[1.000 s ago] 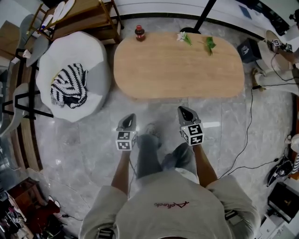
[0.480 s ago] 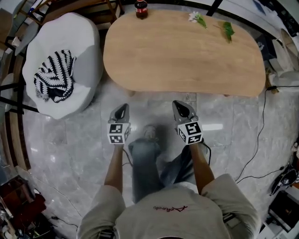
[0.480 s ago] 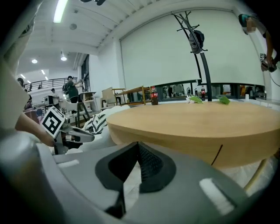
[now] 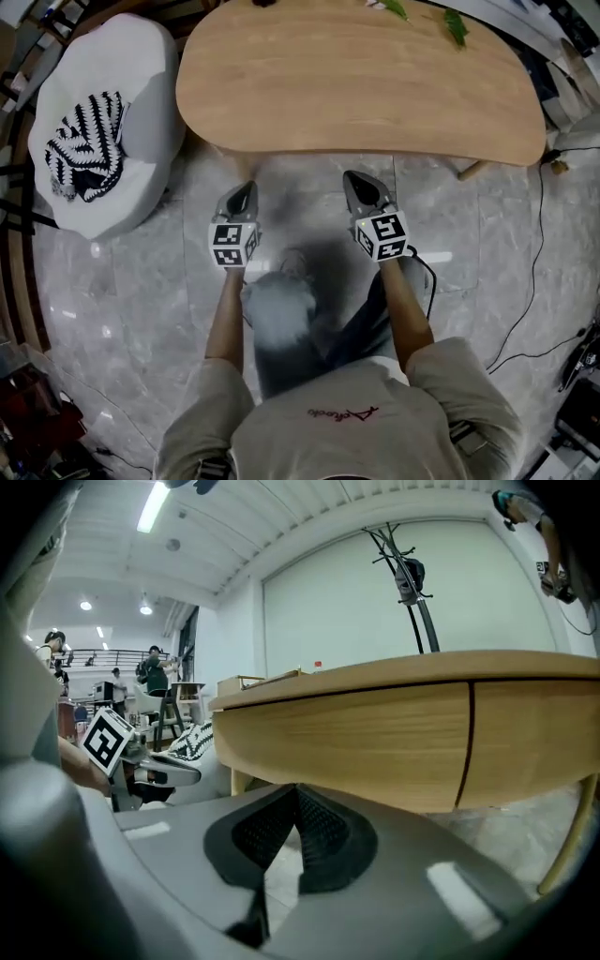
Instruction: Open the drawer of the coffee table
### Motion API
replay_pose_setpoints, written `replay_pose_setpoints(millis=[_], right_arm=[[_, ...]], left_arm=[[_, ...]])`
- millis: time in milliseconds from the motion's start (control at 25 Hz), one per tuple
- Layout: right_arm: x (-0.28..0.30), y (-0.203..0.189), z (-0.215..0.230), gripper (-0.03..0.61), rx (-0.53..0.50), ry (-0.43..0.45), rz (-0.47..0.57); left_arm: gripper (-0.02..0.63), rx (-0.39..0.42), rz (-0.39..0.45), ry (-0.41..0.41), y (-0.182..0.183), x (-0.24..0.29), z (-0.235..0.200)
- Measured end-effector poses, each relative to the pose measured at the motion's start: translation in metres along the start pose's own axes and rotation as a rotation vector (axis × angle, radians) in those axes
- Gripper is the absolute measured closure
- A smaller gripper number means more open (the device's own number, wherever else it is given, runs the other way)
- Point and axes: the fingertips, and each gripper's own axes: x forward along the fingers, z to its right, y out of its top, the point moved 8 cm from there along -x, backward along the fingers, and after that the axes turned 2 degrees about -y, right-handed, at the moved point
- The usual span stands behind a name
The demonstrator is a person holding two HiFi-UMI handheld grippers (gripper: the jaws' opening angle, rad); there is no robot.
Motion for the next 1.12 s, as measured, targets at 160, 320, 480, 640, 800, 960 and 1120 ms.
replay_pose_setpoints(millis=[160, 320, 480, 640, 800, 960, 1120], right_arm=[[-0.008, -0.013, 0.01, 0.574, 0.018, -0.005, 0.035], [-0.011, -0.024, 0.018, 0.574, 0.028, -0.005, 0.06], [-0.014, -0.032, 0.027, 0.574, 0.067, -0.012, 0.067], [-0.015, -0.038, 0.038, 0.574, 0.18, -0.016, 0.084], [-0.008, -0.047, 0.051, 0.574, 0.332, 0.047, 0.079], [-0.005, -0.054, 0.067, 0.574, 0.486, 0.104, 0.08], [0.001, -0.056, 0.085, 0.575, 0.625, 0.129, 0.129]], left_arm=[[0.614, -0.046, 0.055, -0.02, -0.004, 0.006, 0.013], [0.614, -0.088, 0.092, -0.032, -0.007, 0.007, 0.014], [0.614, -0.101, 0.102, -0.047, -0.009, 0.01, 0.013], [0.614, -0.163, 0.12, -0.099, -0.009, 0.015, 0.011], [0.614, -0.294, 0.129, -0.167, -0.014, 0.026, 0.002], [0.614, -0.456, 0.208, -0.253, -0.014, 0.033, -0.005], [0.614, -0.63, 0.356, -0.334, -0.015, 0.034, -0.019]])
